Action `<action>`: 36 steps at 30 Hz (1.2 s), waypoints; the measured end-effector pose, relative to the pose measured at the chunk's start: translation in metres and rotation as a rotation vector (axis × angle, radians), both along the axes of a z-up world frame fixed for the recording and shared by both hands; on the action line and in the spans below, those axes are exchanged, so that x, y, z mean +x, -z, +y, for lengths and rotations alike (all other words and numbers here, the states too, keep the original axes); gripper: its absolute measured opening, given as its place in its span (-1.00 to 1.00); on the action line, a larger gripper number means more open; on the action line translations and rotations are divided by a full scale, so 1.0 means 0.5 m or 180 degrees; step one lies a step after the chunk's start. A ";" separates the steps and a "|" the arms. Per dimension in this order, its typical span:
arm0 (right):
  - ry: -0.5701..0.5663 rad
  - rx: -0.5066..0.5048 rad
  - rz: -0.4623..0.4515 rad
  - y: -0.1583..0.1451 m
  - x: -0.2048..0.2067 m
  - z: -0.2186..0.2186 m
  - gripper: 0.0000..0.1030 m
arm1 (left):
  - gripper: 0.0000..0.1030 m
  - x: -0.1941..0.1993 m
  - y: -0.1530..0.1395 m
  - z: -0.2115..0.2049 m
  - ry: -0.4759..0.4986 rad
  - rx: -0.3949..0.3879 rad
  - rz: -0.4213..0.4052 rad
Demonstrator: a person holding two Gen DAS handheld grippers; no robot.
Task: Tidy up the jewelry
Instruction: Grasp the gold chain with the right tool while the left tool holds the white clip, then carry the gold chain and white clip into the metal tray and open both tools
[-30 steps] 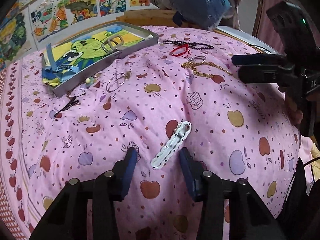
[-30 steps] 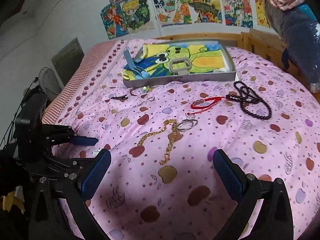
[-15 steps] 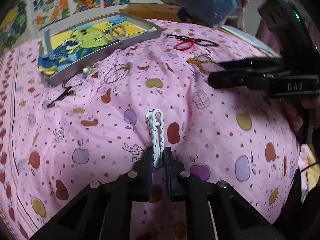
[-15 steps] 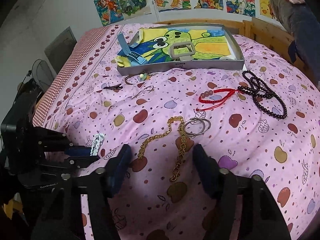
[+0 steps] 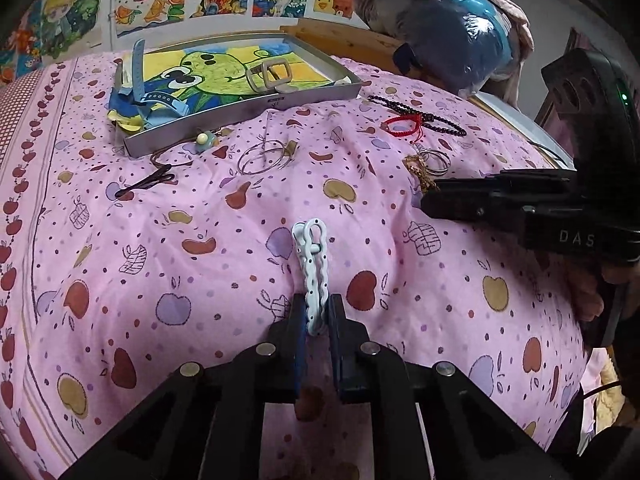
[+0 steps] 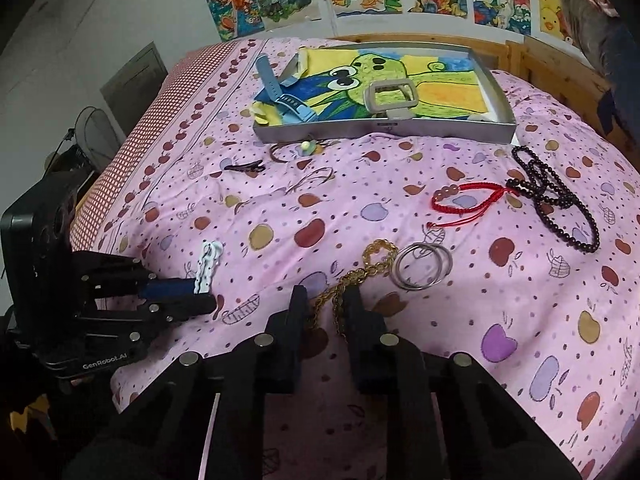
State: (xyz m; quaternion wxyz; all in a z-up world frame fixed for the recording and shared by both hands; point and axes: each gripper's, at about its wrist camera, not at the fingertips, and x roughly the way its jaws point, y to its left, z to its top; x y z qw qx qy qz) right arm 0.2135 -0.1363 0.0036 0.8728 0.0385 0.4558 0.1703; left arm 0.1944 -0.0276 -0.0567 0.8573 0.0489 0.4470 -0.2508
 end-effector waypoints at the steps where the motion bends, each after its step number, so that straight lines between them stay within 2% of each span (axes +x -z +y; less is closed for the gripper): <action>1: 0.0016 -0.0014 0.0017 0.001 0.001 -0.001 -0.67 | -0.80 0.000 0.000 0.000 -0.0005 -0.0001 0.0002; 5: 0.0127 0.0029 0.0081 0.005 0.012 -0.008 -0.67 | -0.80 -0.001 -0.002 0.002 -0.0044 -0.0019 0.0003; 10: 0.0168 -0.0092 0.0160 0.016 0.018 0.005 -0.68 | -0.83 -0.001 -0.001 0.003 -0.0110 -0.0040 0.0020; 11: 0.0172 -0.0106 0.0155 0.016 0.018 0.007 -0.81 | -0.92 -0.001 -0.002 0.004 -0.0124 -0.0041 0.0020; 12: 0.0181 -0.0105 0.0136 0.015 0.016 0.006 -0.90 | -0.92 0.000 -0.003 0.004 -0.0139 -0.0039 0.0021; 13: 0.0182 -0.0083 0.0122 0.014 0.014 0.005 -0.90 | -0.92 0.000 -0.005 0.006 -0.0154 -0.0055 0.0021; 20: 0.0126 0.0200 -0.0049 -0.010 -0.015 -0.008 -0.90 | -0.92 -0.006 -0.017 0.008 -0.0172 -0.0091 -0.0037; 25: 0.0089 0.0277 -0.0271 -0.046 -0.027 -0.009 -0.90 | -0.92 -0.006 -0.042 0.014 -0.0213 -0.0154 -0.0130; 36: 0.0045 0.0353 -0.0615 -0.137 0.037 -0.013 -0.90 | -0.92 0.065 -0.117 0.019 -0.0301 -0.0217 -0.0402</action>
